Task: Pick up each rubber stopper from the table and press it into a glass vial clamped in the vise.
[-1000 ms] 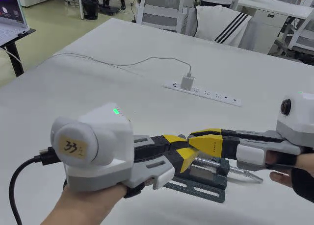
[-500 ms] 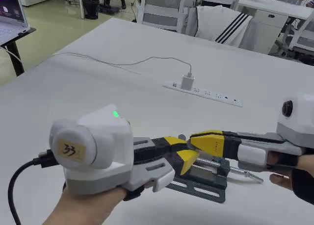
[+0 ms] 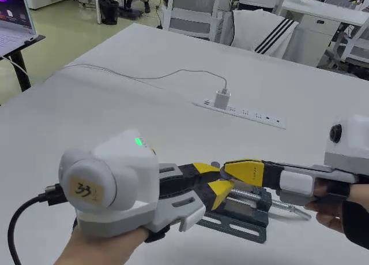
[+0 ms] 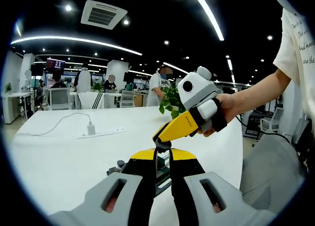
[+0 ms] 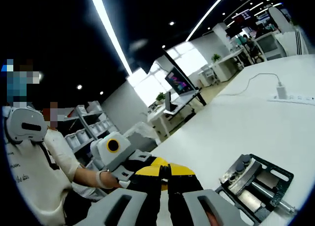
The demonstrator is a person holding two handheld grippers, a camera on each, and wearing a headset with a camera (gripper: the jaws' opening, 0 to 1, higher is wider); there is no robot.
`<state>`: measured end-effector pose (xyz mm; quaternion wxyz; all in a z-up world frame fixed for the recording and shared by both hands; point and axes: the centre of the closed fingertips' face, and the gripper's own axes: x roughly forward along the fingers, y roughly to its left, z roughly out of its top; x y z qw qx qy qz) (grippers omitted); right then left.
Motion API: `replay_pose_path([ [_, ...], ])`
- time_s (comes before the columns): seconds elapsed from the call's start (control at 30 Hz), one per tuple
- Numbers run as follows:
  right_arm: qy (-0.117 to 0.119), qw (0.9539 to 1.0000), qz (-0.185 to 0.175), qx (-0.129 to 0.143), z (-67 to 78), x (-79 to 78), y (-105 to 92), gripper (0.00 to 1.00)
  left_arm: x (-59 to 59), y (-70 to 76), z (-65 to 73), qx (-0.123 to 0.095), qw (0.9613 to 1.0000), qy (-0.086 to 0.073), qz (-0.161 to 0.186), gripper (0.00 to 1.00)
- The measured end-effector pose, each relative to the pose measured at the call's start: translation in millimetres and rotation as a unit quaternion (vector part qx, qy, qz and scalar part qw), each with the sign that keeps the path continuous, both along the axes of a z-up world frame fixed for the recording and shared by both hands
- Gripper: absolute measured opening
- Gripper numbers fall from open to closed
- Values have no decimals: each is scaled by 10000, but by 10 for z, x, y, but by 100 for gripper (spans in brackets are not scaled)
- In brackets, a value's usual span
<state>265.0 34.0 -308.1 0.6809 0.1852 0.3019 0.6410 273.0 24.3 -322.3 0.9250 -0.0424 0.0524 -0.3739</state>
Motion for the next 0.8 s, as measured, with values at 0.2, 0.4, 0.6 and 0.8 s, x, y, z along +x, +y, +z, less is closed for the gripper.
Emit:
replay_pose_path([
  [0.2, 377, 9991, -86, 153, -19, 1, 27, 0, 7, 23, 6, -2, 10000, -4, 22, 5],
  [0.4, 537, 9983, -145, 176, -39, 9, 66, 0, 20, 44, 23, -32, 10000, -36, 78, 8],
  [0.6, 830, 9960, -210, 271, -48, 17, 78, 0, 12, 27, 31, -29, 9999, -102, 61, 6],
  [0.8, 752, 9968, -169, 224, -71, -14, 83, 0, -12, 19, 1, 7, 10000, -75, 29, 5],
])
